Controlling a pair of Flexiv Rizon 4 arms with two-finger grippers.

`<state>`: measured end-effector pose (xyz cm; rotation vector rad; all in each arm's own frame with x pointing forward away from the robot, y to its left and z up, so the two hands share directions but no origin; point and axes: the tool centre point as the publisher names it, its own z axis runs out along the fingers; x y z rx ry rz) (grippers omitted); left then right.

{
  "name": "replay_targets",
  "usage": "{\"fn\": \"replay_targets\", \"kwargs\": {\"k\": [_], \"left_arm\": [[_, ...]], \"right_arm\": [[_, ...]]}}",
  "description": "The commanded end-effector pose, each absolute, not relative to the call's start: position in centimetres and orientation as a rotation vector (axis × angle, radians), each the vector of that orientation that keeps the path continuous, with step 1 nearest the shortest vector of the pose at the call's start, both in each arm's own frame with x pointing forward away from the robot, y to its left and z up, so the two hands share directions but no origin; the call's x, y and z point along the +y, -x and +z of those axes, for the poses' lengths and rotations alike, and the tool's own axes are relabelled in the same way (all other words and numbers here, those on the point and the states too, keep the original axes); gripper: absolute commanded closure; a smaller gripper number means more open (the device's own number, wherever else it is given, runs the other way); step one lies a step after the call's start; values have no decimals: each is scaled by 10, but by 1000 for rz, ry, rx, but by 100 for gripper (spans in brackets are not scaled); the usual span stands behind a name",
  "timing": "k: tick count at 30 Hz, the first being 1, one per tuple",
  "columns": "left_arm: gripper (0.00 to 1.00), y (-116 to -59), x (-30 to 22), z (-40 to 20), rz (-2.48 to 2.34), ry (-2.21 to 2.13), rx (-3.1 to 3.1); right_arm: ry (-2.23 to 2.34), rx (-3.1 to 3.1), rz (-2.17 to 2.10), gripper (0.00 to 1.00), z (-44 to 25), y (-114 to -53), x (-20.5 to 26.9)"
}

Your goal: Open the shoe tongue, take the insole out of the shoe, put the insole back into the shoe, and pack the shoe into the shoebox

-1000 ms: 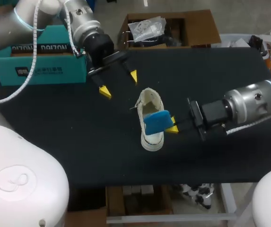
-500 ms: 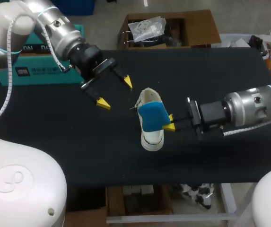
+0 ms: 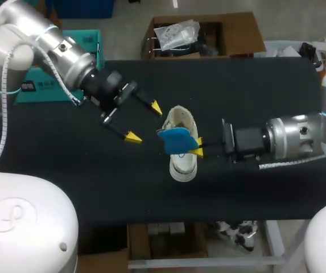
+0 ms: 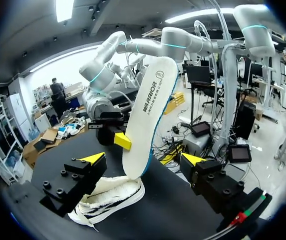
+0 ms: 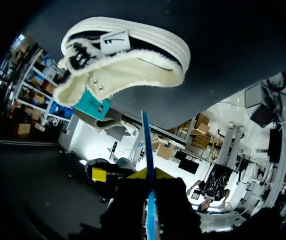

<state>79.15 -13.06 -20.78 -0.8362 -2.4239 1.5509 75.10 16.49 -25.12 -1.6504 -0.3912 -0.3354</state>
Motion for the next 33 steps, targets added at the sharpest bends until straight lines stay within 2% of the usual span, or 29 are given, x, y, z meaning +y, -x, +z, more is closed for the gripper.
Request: {"fn": "replay_targets", "kwargs": {"k": [1, 10, 19, 33], "left_arm": [[0, -788, -134, -215, 1692, 702, -2549], [0, -788, -134, -215, 1692, 702, -2549], [0, -805, -142, -263, 1703, 620, -2562], [0, -808, -149, -269, 1762, 632, -2522]], "right_arm": [[1632, -367, -380, 100, -261, -753, 170], [1633, -296, -482, 100, -266, -759, 174], [1644, -283, -500, 100, -264, -768, 176], [1643, -289, -488, 100, -268, -788, 176]]}}
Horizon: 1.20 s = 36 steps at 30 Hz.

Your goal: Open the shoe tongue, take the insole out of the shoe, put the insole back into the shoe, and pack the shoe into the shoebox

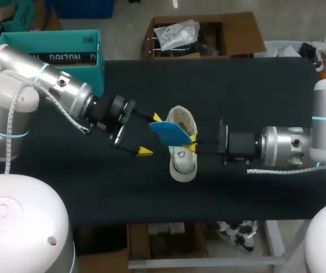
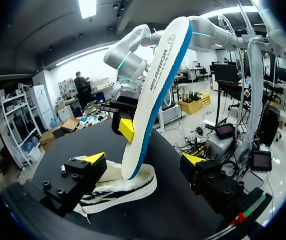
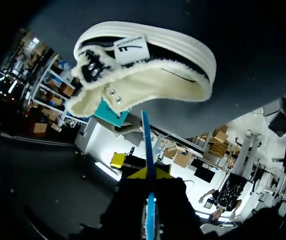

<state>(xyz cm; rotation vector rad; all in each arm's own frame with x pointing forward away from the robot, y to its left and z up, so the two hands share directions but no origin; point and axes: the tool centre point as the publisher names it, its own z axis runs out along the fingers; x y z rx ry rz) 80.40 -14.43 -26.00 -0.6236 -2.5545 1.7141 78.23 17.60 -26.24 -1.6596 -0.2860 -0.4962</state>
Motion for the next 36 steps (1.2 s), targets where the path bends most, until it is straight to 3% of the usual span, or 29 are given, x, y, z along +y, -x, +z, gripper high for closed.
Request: {"fn": "replay_targets", "kwargs": {"k": [1, 16, 20, 22, 24, 28, 32, 34, 35, 36], "left_arm": [[0, -808, -150, -269, 1763, 643, -2511], [0, -820, -168, -279, 1810, 687, -2558], [6, -823, -171, -282, 1816, 695, -2551], [33, -824, -172, -284, 1814, 696, -2529], [51, -824, -174, -285, 1803, 705, -2515], [78, -824, -176, -288, 1795, 717, -2511], [81, -826, -177, -292, 1781, 725, -2511], [90, -826, -177, -294, 1776, 728, -2511], [100, -827, -177, -295, 1774, 727, -2511], [100, -828, -177, -295, 1773, 728, -2510]], "right_arm": [[1641, -288, -488, 100, -269, -789, 176], [1652, -293, -543, 100, -288, -791, 178], [1642, -287, -550, 100, -292, -793, 177], [1639, -283, -551, 100, -294, -794, 178], [1635, -279, -553, 100, -296, -796, 177], [1627, -269, -558, 100, -298, -797, 177], [1621, -267, -567, 100, -299, -798, 177], [1620, -268, -572, 100, -299, -798, 176], [1620, -268, -573, 100, -299, -798, 176], [1620, -268, -575, 100, -299, -799, 176]]}}
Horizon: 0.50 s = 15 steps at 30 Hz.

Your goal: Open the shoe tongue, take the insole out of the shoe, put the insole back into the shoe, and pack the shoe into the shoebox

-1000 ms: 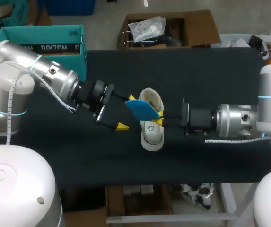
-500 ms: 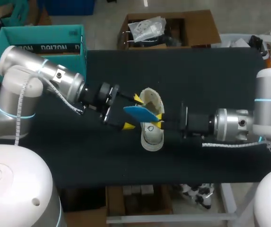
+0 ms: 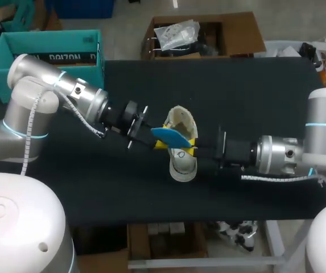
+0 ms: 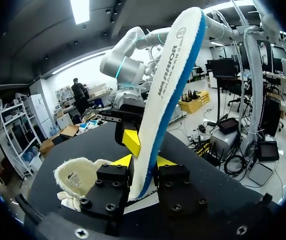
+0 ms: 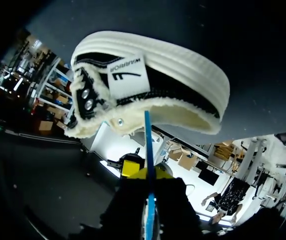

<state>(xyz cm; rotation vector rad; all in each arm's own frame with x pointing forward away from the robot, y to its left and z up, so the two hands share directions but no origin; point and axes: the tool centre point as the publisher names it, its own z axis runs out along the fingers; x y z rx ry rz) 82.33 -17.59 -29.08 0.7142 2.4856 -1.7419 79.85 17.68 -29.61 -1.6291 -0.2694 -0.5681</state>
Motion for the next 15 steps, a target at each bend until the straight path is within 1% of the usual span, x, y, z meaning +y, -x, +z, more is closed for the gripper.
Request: {"fn": "replay_targets", "kwargs": {"k": [1, 7, 8, 9, 10, 13, 15], "left_arm": [[100, -828, -178, -296, -1753, -724, 2484], [100, -828, -185, -300, -1711, -801, 2492], [100, -828, -185, -300, -1704, -819, 2486], [100, -828, -186, -300, -1690, -838, 2477], [100, -828, -187, -300, -1679, -852, 2470], [100, -829, -189, -297, -1619, -900, 2460], [100, -831, -191, -296, -1574, -934, 2440]], "right_arm": [[1620, -269, -576, 100, -299, -799, 176], [1613, -280, -577, 100, -298, -800, 177], [1617, -282, -571, 76, -296, -800, 177], [1621, -282, -567, 59, -295, -799, 178], [1630, -280, -566, 51, -293, -797, 178], [1662, -270, -564, 52, -288, -792, 179], [1681, -255, -566, 57, -287, -789, 178]]}}
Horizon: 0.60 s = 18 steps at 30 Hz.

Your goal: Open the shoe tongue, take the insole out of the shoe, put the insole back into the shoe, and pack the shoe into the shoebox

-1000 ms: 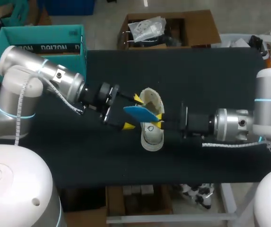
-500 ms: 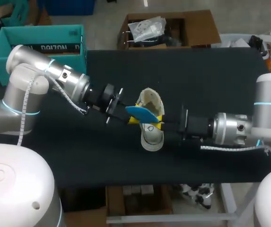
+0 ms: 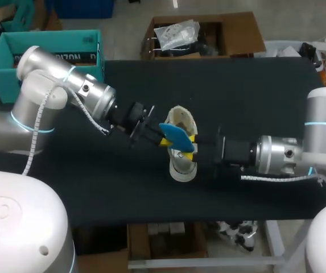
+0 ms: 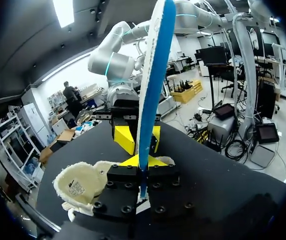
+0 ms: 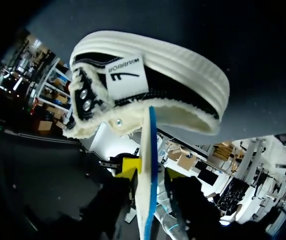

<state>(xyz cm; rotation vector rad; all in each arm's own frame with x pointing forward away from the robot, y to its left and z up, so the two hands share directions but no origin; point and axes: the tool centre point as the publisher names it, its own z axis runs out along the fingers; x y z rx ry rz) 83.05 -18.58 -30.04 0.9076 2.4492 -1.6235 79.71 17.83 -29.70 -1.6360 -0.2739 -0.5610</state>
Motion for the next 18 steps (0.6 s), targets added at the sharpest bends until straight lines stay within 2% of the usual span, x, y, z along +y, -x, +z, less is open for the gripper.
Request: {"fn": "replay_targets", "kwargs": {"k": [1, 3, 10, 18], "left_arm": [[100, -832, -191, -295, -1541, -949, 2426], [100, -833, -192, -294, -1514, -992, 2402], [100, -836, -200, -295, -1399, -1115, 2394], [100, -842, -199, -303, -1368, -1152, 2418]], "right_arm": [[1692, -247, -567, 58, -287, -788, 178], [1693, -246, -570, 64, -287, -786, 177], [1730, -206, -577, 69, -292, -784, 176], [1742, -175, -594, 67, -299, -788, 174]]}}
